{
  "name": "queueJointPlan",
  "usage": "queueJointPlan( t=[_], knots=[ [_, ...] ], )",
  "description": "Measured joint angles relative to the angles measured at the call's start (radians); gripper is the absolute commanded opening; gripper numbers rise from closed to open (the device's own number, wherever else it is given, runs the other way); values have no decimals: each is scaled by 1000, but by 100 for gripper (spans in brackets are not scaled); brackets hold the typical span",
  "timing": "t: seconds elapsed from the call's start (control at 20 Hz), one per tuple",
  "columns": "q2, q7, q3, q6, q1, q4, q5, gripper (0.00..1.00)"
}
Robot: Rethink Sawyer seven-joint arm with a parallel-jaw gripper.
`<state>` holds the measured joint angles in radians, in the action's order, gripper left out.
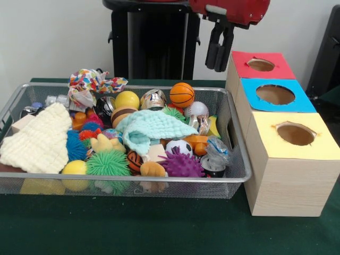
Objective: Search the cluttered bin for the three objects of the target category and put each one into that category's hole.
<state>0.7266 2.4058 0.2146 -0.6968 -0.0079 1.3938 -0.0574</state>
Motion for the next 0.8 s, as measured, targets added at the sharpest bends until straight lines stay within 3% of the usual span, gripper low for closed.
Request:
queueJointPlan(
  t=[0.4, 0.8],
  knots=[
    [-30, 0, 42, -232, 40, -69, 0, 0],
    [-67, 0, 43, -156, 47, -61, 0, 0]
  ],
)
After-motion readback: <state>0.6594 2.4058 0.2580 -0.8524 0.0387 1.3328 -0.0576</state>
